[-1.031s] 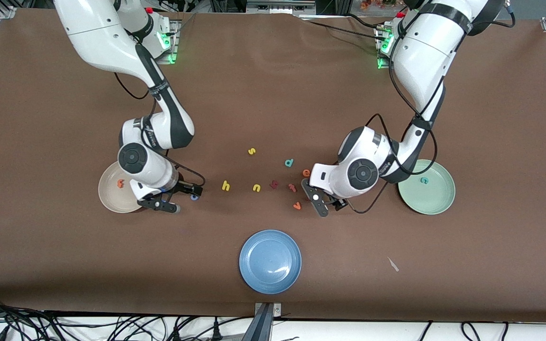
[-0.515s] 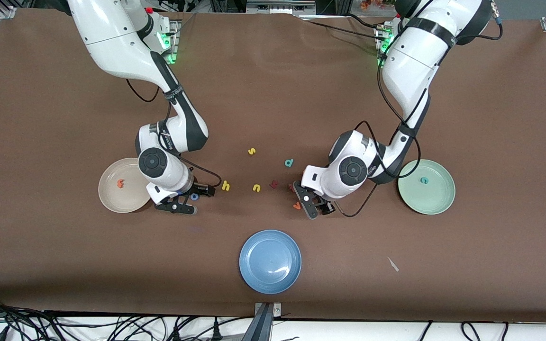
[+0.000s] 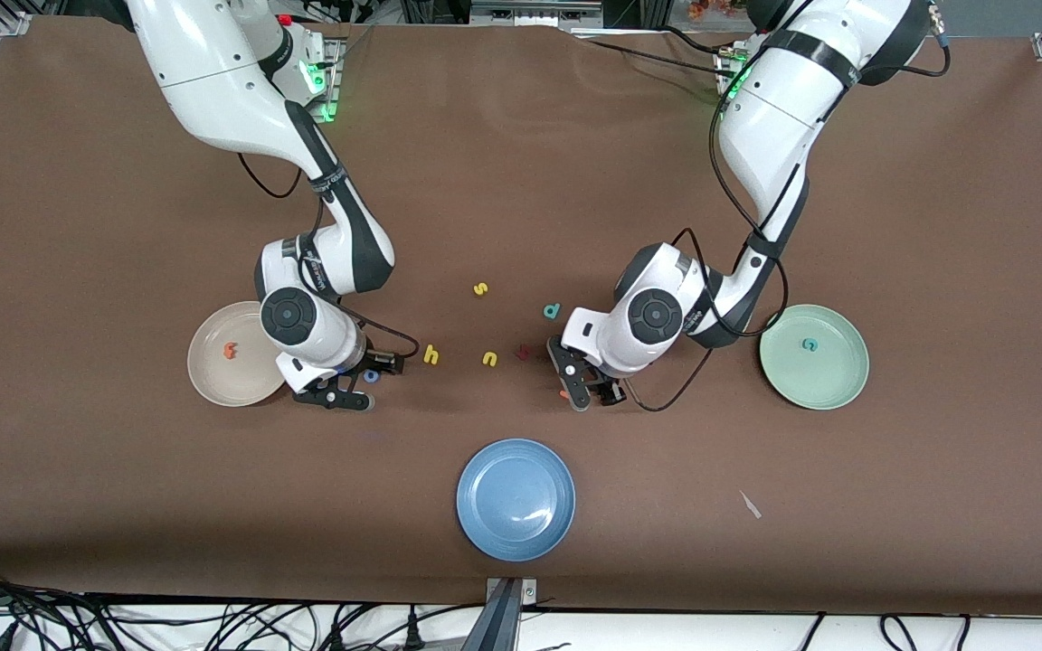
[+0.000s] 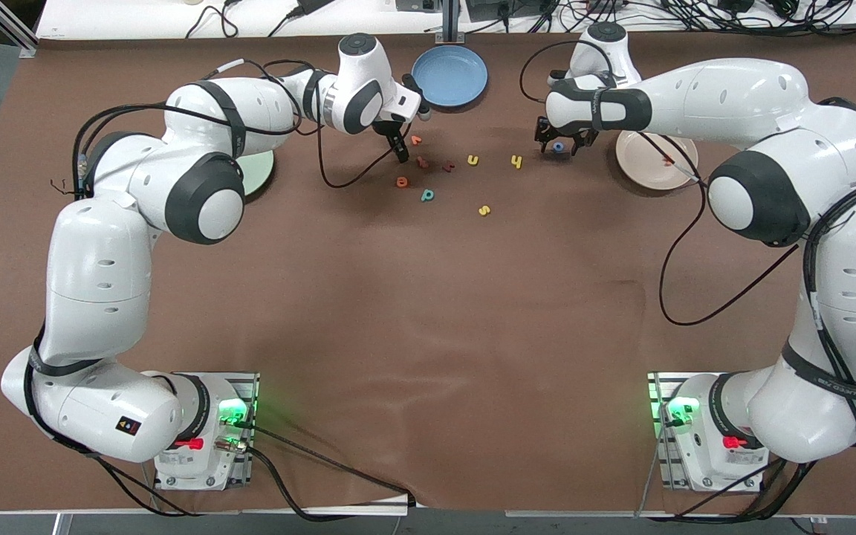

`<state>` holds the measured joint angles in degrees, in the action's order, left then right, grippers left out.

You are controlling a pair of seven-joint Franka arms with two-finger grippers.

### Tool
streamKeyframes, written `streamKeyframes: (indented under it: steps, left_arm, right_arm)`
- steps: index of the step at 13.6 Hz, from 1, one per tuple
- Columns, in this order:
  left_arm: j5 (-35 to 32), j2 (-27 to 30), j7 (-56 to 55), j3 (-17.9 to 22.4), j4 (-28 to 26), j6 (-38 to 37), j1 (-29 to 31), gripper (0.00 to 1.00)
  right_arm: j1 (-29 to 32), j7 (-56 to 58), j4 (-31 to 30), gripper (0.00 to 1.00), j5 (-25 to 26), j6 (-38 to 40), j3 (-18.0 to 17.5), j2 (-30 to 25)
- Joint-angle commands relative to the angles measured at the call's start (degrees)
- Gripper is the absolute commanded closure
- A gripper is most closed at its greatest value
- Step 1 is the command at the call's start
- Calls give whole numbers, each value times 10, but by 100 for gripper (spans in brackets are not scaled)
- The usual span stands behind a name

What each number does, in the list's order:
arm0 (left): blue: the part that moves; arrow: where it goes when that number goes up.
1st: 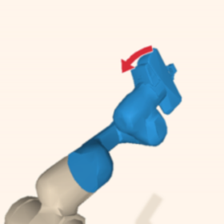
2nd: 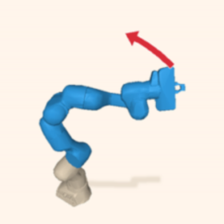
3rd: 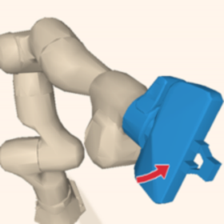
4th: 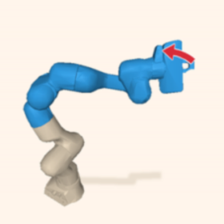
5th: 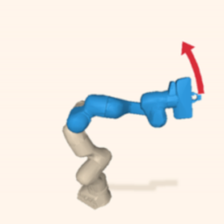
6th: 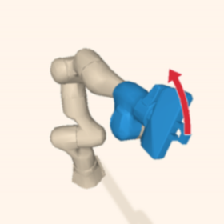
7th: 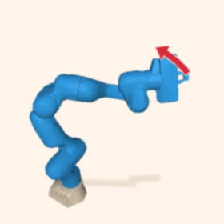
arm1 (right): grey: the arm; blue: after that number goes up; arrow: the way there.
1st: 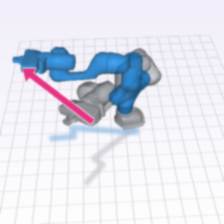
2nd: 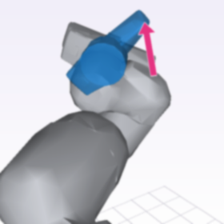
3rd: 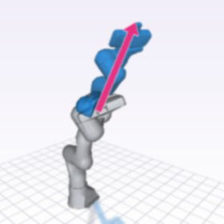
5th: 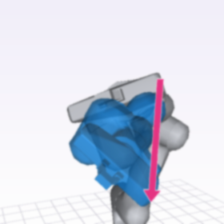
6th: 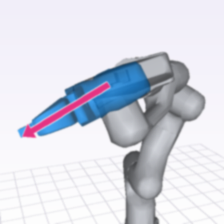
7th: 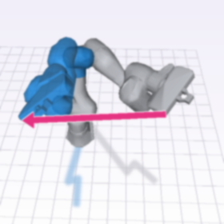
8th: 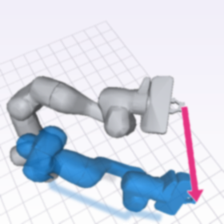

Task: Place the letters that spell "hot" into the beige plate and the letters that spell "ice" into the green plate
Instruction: 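Grasp the blue ring with the right gripper while the left gripper grasps the pink bar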

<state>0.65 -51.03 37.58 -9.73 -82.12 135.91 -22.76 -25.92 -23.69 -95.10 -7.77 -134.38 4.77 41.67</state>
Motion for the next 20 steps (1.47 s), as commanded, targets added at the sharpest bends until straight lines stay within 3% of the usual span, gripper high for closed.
streamKeyframes:
  steps: [1, 3, 10, 13, 18, 20]
  left_arm:
    - [-9, -8, 8, 6, 11, 0, -11, 83]
    - [-10, -8, 7, 7, 11, -2, -11, 99]
    - [-18, 9, 6, 8, 13, -40, -8, 100]
    - [-17, 49, 6, 9, 10, -154, 2, 100]
    - [-22, 84, 2, 21, 6, -323, 30, 100]
    - [-53, 91, 8, 27, 6, -373, 57, 100]
  right_arm:
    - [4, 16, 23, 35, 7, 11, -1, 13]
    - [7, 17, 23, 42, 7, 11, 0, 13]
    - [8, 17, 37, 46, 6, 11, 0, 27]
    - [8, 17, 40, 47, 6, 11, 0, 29]
    - [8, 17, 40, 61, 6, 11, 1, 29]
    - [8, 16, 40, 65, 3, 11, 0, 29]
